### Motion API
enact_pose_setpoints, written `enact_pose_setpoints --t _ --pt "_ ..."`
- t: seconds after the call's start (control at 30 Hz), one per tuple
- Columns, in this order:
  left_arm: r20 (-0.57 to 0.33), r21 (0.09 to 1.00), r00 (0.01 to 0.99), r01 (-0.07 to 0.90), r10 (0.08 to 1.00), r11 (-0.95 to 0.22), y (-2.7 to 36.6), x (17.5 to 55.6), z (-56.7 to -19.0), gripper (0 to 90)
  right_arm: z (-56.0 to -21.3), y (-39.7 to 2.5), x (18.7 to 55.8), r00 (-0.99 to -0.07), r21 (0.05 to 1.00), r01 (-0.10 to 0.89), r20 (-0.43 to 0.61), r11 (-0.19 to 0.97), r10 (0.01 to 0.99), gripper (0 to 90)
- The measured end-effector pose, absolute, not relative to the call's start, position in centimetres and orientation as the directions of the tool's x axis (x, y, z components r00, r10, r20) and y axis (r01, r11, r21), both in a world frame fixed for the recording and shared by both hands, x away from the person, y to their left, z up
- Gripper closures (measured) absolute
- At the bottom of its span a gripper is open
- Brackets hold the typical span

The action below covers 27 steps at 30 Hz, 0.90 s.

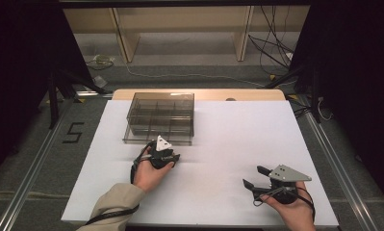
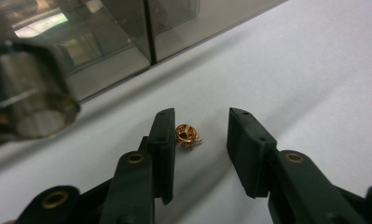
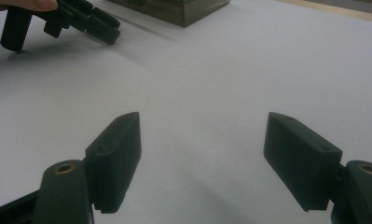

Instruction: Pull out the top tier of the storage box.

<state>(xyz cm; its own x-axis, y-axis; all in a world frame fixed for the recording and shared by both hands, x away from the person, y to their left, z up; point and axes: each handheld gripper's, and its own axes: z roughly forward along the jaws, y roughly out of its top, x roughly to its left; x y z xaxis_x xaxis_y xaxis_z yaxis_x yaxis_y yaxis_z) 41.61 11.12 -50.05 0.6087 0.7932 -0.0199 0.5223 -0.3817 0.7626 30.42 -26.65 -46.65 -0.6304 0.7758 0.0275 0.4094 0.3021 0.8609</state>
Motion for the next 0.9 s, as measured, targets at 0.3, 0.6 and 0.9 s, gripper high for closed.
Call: enact_pose_setpoints --t 0.3,0.6,0.9 --pt "-0.019 0.764 0.605 0.522 0.796 -0.379 11.23 41.72 -50.03 71.6 -46.65 -26.63 30.40 -0.632 0.860 0.408 0.026 0.305 0.774 28.2" --pt "-0.028 0.768 0.601 0.525 0.799 -0.367 11.32 41.73 -50.07 79.8 -46.63 -26.62 30.39 -0.632 0.861 0.408 0.025 0.305 0.775 28.3" --pt "-0.002 0.768 0.612 0.508 0.791 -0.391 11.27 41.67 -50.06 79.9 -46.63 -26.64 30.40 -0.632 0.862 0.408 0.027 0.302 0.775 28.3"
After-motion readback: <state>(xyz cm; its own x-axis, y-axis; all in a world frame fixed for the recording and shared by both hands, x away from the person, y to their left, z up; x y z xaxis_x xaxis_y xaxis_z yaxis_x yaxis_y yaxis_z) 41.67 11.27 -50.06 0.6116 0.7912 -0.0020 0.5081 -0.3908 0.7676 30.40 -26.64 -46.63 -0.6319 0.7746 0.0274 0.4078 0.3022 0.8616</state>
